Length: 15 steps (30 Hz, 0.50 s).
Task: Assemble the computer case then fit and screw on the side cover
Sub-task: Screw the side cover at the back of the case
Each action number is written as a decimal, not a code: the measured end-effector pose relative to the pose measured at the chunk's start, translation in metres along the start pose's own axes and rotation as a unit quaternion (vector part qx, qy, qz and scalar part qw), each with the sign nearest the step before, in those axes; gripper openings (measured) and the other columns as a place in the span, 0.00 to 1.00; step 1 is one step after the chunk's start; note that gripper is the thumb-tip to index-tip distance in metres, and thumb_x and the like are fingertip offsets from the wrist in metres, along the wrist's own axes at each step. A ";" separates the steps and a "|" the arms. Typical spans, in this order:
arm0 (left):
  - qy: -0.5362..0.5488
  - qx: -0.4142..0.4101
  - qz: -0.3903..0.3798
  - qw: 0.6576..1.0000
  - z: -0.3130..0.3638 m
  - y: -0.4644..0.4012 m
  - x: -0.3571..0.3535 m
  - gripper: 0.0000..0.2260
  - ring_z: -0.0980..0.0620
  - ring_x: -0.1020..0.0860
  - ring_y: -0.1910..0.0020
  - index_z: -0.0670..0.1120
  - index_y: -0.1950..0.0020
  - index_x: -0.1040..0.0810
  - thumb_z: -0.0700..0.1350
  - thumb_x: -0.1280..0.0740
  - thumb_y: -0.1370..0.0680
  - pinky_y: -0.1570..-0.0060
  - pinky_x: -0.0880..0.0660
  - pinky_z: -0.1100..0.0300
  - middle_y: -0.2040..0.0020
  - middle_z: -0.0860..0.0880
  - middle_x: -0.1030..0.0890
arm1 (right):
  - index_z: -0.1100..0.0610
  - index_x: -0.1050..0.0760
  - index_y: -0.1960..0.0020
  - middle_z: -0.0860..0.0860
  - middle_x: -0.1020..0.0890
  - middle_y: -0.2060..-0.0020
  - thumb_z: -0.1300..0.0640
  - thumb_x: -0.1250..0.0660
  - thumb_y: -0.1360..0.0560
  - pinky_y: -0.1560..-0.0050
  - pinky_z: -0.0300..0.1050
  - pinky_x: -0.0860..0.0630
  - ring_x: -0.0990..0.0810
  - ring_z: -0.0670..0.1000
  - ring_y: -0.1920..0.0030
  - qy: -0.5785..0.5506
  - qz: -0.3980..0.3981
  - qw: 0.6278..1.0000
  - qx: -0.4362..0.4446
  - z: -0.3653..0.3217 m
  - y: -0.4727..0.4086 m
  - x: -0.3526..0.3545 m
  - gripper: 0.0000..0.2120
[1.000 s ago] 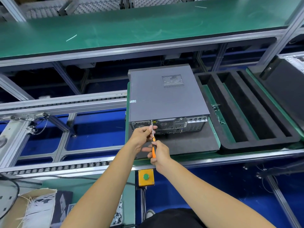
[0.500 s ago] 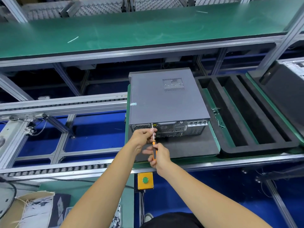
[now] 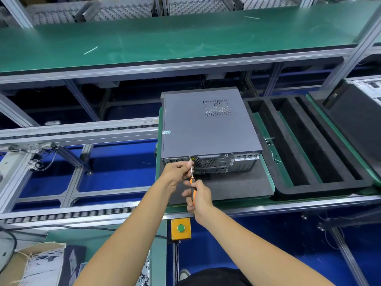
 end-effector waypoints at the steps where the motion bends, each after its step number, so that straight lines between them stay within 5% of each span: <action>1: 0.004 0.000 -0.001 1.000 0.000 0.000 -0.001 0.06 0.53 0.24 0.64 0.38 0.49 0.16 0.40 0.29 0.21 0.58 0.20 0.63 0.63 0.47 0.19 | 0.61 0.24 0.52 0.52 0.22 0.71 0.57 0.38 0.21 0.77 0.37 0.43 0.37 0.47 0.79 0.004 0.009 1.000 0.013 -0.002 -0.002 0.002 0.08; 5: 0.017 -0.005 0.002 1.000 0.000 0.001 -0.003 0.09 0.53 0.23 0.63 0.33 0.45 0.18 0.38 0.30 0.21 0.59 0.19 0.65 0.62 0.46 0.20 | 0.61 0.29 0.57 0.55 0.19 0.67 0.61 0.31 0.24 0.78 0.39 0.40 0.30 0.49 0.79 0.026 0.068 0.993 0.090 -0.009 0.001 0.016 0.07; 9: 0.017 -0.010 0.010 1.000 0.000 0.001 0.000 0.08 0.54 0.22 0.61 0.37 0.44 0.16 0.39 0.31 0.20 0.57 0.19 0.64 0.60 0.47 0.18 | 0.62 0.24 0.51 0.58 0.12 0.60 0.57 0.36 0.21 0.81 0.37 0.41 0.20 0.52 0.75 -0.031 0.028 0.999 0.022 -0.006 0.001 0.009 0.08; 12: 0.012 -0.009 0.017 1.000 0.001 0.001 0.001 0.07 0.55 0.20 0.62 0.39 0.45 0.16 0.39 0.30 0.20 0.59 0.20 0.65 0.60 0.48 0.16 | 0.64 0.24 0.54 0.58 0.13 0.61 0.52 0.41 0.19 0.82 0.35 0.42 0.25 0.51 0.79 -0.045 -0.007 0.999 -0.029 -0.001 0.000 0.000 0.16; 15: 0.009 -0.009 0.023 1.000 0.002 0.001 0.002 0.06 0.56 0.20 0.65 0.39 0.46 0.16 0.39 0.30 0.20 0.60 0.20 0.65 0.62 0.48 0.16 | 0.60 0.27 0.57 0.53 0.21 0.69 0.54 0.36 0.23 0.80 0.36 0.44 0.33 0.48 0.80 -0.006 0.013 1.000 0.008 -0.005 0.000 -0.003 0.09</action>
Point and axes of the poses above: each hand's wrist, its own y-axis away from the middle knuckle, its own x-axis out of the back of the hand, z = x × y, the point moved 8 cm from there along -y, towards the middle knuckle
